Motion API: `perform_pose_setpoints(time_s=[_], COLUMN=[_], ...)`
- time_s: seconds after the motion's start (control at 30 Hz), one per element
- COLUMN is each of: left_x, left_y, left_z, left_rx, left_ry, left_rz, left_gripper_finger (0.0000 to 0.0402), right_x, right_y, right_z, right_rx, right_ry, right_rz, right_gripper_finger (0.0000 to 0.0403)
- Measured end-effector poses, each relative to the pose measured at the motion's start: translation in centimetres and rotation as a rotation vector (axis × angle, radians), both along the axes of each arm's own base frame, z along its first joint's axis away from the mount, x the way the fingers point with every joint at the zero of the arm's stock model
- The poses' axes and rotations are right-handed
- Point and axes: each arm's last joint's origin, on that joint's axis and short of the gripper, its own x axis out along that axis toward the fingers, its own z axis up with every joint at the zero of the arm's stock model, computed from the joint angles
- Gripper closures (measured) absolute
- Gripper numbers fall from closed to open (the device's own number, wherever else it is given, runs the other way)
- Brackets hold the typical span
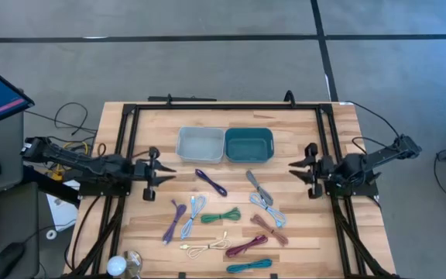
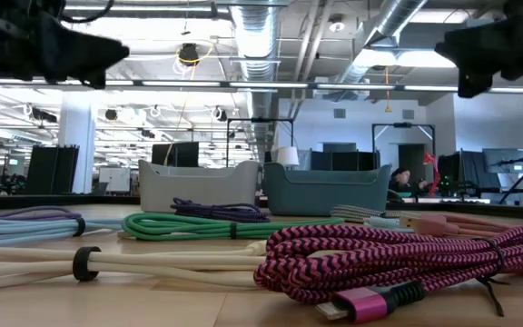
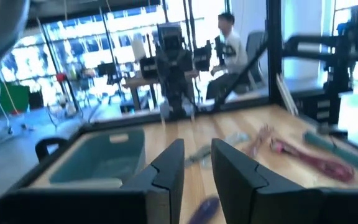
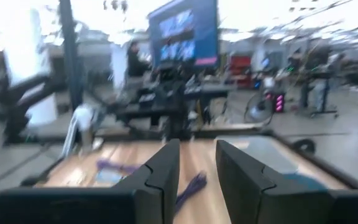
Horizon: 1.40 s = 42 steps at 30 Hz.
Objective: Pick & Place USB Port
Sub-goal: Put the white patterned charger cable into the green bin
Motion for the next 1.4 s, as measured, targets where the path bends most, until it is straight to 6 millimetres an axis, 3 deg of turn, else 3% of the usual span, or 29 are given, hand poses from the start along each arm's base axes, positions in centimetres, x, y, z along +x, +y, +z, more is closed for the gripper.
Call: perform_pose_setpoints(time_s=[0.3,0.57,0.9,1.4], left_x=[0.0,0.0,0.0,0.2], left_y=[0.1,0.1,0.1,0.3], left_z=[0.2,0.2,0.2,-0.2], left_rx=[-0.014,-0.024,-0.087,-0.098], left_ry=[-0.014,-0.015,-0.012,0.021], left_rz=[0.040,0.037,0.018,0.101], left_gripper_finger=[0.0320,0.0320,0.0320,0.0320], right_x=[0.0,0.0,-0.4,-0.1], right_y=[-0.6,-0.8,-0.9,-0.8], right_z=[0.6,0.8,2.9,1.7], right_rx=[-0.070,-0.016,0.010,0.020], right_ry=[-0.052,-0.082,-0.150,-0.020], right_rz=[-0.073,-0.082,-0.082,-0.065], right_gripper_finger=[0.0305,0.0305,0.0305,0.0305])
